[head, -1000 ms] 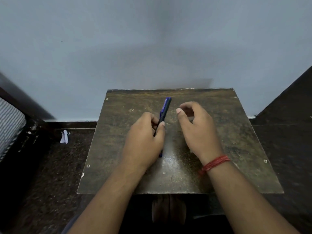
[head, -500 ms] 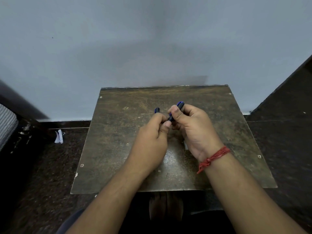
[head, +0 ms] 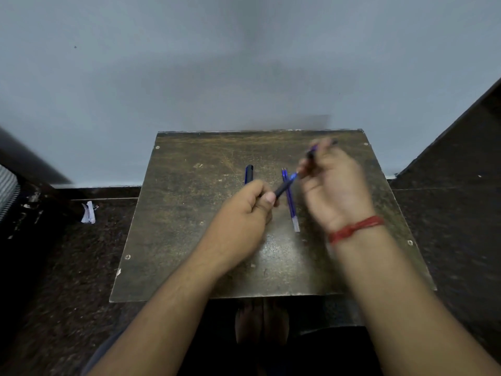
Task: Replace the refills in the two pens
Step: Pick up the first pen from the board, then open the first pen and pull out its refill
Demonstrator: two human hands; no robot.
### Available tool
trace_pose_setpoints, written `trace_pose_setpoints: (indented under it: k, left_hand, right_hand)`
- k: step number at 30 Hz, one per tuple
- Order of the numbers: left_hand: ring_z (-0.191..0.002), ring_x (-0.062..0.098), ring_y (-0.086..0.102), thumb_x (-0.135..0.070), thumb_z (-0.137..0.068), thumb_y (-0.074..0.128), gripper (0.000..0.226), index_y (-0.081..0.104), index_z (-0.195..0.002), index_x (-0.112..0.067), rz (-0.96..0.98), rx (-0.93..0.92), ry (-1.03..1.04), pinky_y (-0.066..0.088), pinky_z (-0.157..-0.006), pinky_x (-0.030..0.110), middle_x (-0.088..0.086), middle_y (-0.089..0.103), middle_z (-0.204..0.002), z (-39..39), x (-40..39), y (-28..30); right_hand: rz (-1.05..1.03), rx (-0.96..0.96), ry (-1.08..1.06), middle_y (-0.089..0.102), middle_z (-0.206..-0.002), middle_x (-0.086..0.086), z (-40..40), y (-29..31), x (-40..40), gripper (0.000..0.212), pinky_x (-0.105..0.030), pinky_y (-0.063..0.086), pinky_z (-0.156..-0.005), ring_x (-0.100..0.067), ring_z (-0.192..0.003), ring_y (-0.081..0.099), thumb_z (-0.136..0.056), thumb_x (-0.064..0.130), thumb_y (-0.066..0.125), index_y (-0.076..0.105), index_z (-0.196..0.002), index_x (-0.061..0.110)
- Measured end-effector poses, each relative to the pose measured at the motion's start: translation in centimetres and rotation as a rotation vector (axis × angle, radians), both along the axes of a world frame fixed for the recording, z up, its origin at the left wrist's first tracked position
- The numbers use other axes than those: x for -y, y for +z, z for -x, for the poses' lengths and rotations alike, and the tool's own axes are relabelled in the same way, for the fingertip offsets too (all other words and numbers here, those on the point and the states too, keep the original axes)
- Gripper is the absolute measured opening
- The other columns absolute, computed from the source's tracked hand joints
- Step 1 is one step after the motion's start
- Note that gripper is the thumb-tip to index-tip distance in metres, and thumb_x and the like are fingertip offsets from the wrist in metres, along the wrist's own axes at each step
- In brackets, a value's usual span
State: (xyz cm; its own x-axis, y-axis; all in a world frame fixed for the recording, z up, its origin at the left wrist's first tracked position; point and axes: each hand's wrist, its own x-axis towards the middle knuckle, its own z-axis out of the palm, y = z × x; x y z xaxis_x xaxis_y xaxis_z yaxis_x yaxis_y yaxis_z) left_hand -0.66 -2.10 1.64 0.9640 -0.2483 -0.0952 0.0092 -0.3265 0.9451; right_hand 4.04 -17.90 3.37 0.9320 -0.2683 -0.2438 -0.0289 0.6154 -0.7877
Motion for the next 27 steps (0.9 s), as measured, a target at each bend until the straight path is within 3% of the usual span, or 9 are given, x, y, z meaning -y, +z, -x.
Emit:
trace_pose_setpoints:
  k: [1,3,6,7,9,14,22,27]
  left_hand:
    - [-0.048,0.003,0.038,-0.031,-0.104,0.045,0.022,0.058,-0.088,-0.024,-0.021,-0.007,-0.021,0.034,-0.049,0.026,-0.013,0.047,-0.059,0.6,-0.1,-0.3]
    - [-0.048,0.002,0.038,-0.031,-0.104,0.045,0.023,0.059,-0.086,-0.029,0.010,-0.015,-0.008,0.034,-0.048,0.025,-0.014,0.048,-0.059,1.1,-0.2,-0.7]
    - [-0.049,0.007,0.036,-0.043,-0.098,0.043,0.024,0.058,-0.086,-0.029,0.143,-0.042,0.146,0.029,-0.049,0.030,-0.012,0.046,-0.061,-0.1,0.0,-1.0]
    - [-0.049,0.009,0.035,-0.045,-0.096,0.042,0.025,0.058,-0.086,-0.028,0.148,-0.036,0.191,0.028,-0.049,0.031,-0.011,0.046,-0.062,-0.6,0.0,-1.1]
    - [-0.050,0.010,0.035,-0.046,-0.096,0.040,0.027,0.057,-0.087,-0.027,0.123,-0.009,0.219,0.029,-0.050,0.033,-0.008,0.047,-0.064,-0.8,0.0,-1.4]
    - [-0.053,0.011,0.039,-0.034,-0.105,0.039,0.025,0.055,-0.089,-0.023,0.068,0.030,0.240,0.034,-0.053,0.036,-0.004,0.050,-0.068,-0.5,-0.2,-1.4]
    - [-0.053,0.010,0.040,-0.030,-0.106,0.039,0.026,0.057,-0.093,-0.018,0.077,0.019,0.251,0.035,-0.053,0.034,-0.002,0.053,-0.070,-0.5,0.0,-0.8]
    - [-0.053,0.010,0.040,-0.030,-0.106,0.039,0.025,0.058,-0.094,-0.021,0.082,0.013,0.258,0.036,-0.053,0.034,-0.004,0.053,-0.071,-0.7,-0.2,-0.7]
  right_hand:
    - [-0.008,0.012,-0.116,0.058,-0.067,0.002,-0.7,0.3,1.7,0.022,-0.022,0.047,-0.054,-0.010,-0.057,0.053,-0.101,0.014,0.053,0.060,-0.080,0.012]
    - [0.267,0.032,-0.214,0.058,-0.067,0.005,-0.9,0.1,4.1,0.022,-0.023,0.045,-0.056,-0.010,-0.057,0.052,-0.102,0.017,0.055,0.062,-0.081,0.015]
    - [0.994,-0.065,0.028,0.062,-0.075,0.006,0.2,-1.4,4.1,0.012,-0.029,0.043,-0.067,-0.012,-0.067,0.055,-0.099,0.024,0.058,0.065,-0.090,0.020]
    - [1.184,-0.085,0.104,0.062,-0.080,0.005,0.4,-1.7,3.7,0.006,-0.028,0.041,-0.071,-0.014,-0.074,0.057,-0.098,0.026,0.060,0.063,-0.098,0.022]
    - [1.414,-0.121,0.148,0.061,-0.092,0.000,0.4,-1.9,3.3,0.017,-0.029,0.040,-0.075,-0.019,-0.087,0.056,-0.097,0.028,0.061,0.056,-0.111,0.021]
    - [1.640,-0.245,0.299,0.056,-0.092,-0.002,0.8,-1.5,2.3,0.023,-0.031,0.037,-0.069,-0.023,-0.083,0.053,-0.097,0.030,0.062,0.048,-0.106,0.015]
    - [1.713,-0.410,0.373,0.060,-0.098,-0.014,0.4,-1.3,2.6,0.032,-0.033,0.037,-0.066,-0.031,-0.082,0.054,-0.095,0.041,0.062,0.048,-0.093,0.012]
    - [1.731,-0.387,0.326,0.062,-0.091,-0.012,0.3,-1.6,3.2,0.038,-0.034,0.040,-0.064,-0.027,-0.079,0.056,-0.097,0.050,0.053,0.050,-0.091,0.013]
